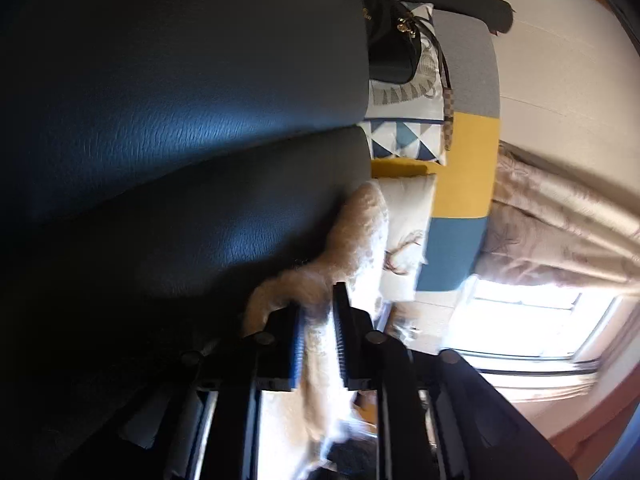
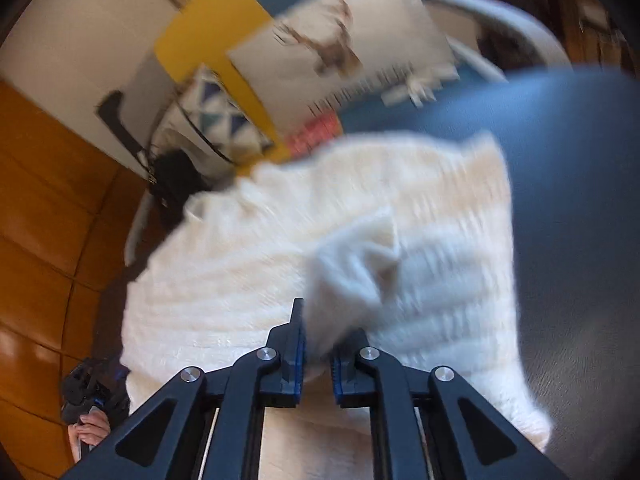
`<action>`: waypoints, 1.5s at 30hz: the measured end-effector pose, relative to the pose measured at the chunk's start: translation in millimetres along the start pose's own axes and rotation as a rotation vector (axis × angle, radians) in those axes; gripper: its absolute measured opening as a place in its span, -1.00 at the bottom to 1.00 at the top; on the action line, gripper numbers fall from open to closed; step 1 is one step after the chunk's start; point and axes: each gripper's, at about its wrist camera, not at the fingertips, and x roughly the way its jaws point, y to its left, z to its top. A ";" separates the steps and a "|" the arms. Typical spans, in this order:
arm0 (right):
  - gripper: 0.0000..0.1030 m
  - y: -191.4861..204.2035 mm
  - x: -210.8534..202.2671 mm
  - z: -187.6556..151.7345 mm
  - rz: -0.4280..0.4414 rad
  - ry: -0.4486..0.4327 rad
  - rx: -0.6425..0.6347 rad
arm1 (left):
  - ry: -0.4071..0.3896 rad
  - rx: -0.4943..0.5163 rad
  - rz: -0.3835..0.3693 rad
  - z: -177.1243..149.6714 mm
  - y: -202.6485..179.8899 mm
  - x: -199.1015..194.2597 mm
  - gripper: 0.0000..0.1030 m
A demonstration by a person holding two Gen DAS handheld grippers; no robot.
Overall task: Fold clothes
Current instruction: 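Lower the cuff onto the sweater body and open the right gripper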
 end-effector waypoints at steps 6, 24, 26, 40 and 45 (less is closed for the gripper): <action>-0.63 -21.1 -9.3 -7.4 0.094 -0.038 0.156 | -0.022 0.017 0.009 -7.5 -16.0 -8.3 -0.43; -0.62 -24.8 -55.7 -16.9 -0.064 -0.062 0.055 | -0.024 0.217 0.072 -8.1 -51.6 -48.5 -0.47; -0.56 -21.8 -70.8 -17.6 -0.116 -0.110 0.036 | 0.002 0.295 0.012 -15.0 -76.2 -42.2 -0.37; -0.76 -2.5 -33.5 -9.0 -0.175 -0.073 0.002 | 0.086 0.346 0.247 -7.0 -57.5 55.7 -0.95; -0.53 -7.9 -36.8 10.1 -0.132 -0.060 0.023 | 0.084 0.440 0.192 -16.5 -84.6 54.7 -0.86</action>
